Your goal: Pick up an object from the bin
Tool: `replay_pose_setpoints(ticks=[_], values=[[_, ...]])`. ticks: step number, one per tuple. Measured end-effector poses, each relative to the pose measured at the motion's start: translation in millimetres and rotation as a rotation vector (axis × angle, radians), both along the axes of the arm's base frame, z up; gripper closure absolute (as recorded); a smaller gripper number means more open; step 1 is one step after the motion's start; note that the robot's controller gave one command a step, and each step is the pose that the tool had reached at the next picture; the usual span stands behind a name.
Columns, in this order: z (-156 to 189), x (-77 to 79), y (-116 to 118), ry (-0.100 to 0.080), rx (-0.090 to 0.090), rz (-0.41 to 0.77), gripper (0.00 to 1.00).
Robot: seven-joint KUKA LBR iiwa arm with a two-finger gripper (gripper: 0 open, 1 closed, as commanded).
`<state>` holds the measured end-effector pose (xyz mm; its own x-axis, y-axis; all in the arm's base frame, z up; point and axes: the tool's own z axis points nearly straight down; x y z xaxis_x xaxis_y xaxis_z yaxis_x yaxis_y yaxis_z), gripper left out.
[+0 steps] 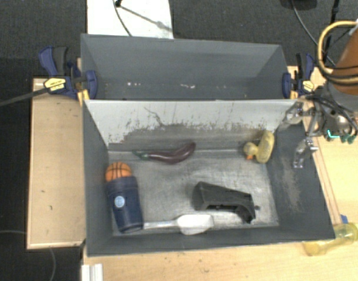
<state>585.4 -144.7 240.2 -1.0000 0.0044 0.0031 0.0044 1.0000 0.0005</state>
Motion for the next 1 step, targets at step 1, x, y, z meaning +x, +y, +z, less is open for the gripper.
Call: replay_pose_setpoints(ticks=[1], values=[[4.5, 1.6, 0.7, -0.008, -0.001, 0.004, 0.00]])
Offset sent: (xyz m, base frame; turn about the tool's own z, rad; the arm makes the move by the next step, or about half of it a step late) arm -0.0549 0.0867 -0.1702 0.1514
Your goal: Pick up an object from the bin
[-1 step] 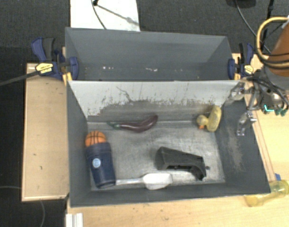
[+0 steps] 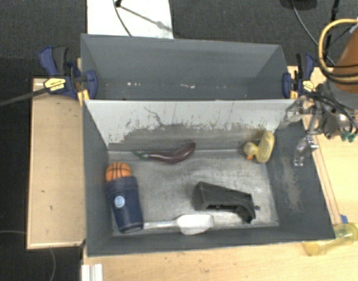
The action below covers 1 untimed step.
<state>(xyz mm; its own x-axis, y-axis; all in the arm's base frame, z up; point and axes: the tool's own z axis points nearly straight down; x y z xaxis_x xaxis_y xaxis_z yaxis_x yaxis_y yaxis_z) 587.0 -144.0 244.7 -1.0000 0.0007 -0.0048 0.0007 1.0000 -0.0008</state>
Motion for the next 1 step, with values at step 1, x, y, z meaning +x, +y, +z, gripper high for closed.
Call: replay_pose_setpoints(ticks=[1], values=[[-72.8, -23.3, 36.1, -0.002, 0.001, -0.067, 0.00]])
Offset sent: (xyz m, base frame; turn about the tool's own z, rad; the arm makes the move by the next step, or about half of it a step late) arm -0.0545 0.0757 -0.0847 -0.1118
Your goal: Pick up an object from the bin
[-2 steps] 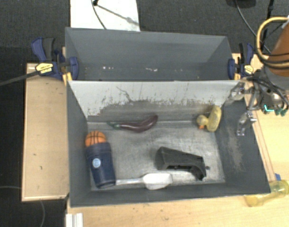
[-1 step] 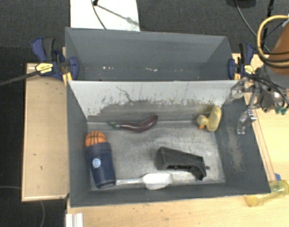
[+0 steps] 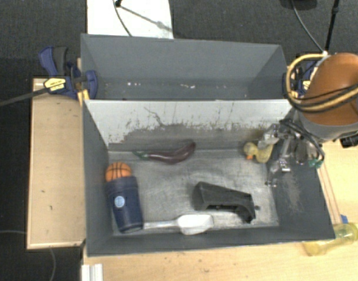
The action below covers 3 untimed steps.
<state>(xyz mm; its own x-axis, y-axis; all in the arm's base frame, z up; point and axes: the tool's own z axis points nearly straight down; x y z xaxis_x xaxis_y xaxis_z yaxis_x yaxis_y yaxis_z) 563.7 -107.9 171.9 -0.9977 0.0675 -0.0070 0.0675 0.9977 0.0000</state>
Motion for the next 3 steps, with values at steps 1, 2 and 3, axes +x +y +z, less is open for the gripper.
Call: replay_pose_setpoints(ticks=[1, 2, 3], values=[[-17.6, -24.0, 30.5, 0.008, 0.001, 0.148, 0.00], [-39.9, -51.8, 82.4, 0.004, 0.000, 0.033, 0.00], [-99.7, -61.9, 92.0, 0.001, 0.000, 0.122, 0.00]])
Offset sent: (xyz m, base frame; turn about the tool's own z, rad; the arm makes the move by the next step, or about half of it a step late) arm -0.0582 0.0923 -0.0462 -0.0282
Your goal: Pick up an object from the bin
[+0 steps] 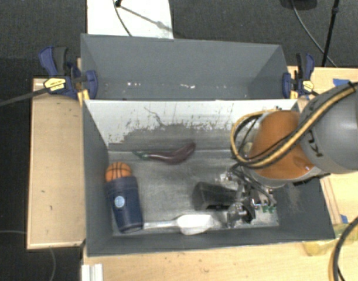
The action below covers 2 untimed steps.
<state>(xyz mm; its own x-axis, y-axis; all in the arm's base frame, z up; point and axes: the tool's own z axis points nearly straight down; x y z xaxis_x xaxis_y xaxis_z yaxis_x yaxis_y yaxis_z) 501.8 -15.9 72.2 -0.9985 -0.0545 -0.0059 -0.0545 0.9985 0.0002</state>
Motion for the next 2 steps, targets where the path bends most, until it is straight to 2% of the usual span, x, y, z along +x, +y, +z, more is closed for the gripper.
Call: replay_pose_setpoints(ticks=[1, 2], values=[[3.0, -4.3, 9.3, -0.014, -0.002, -0.246, 1.00], [3.0, -4.3, 9.3, -0.014, -0.002, -0.245, 1.00]])
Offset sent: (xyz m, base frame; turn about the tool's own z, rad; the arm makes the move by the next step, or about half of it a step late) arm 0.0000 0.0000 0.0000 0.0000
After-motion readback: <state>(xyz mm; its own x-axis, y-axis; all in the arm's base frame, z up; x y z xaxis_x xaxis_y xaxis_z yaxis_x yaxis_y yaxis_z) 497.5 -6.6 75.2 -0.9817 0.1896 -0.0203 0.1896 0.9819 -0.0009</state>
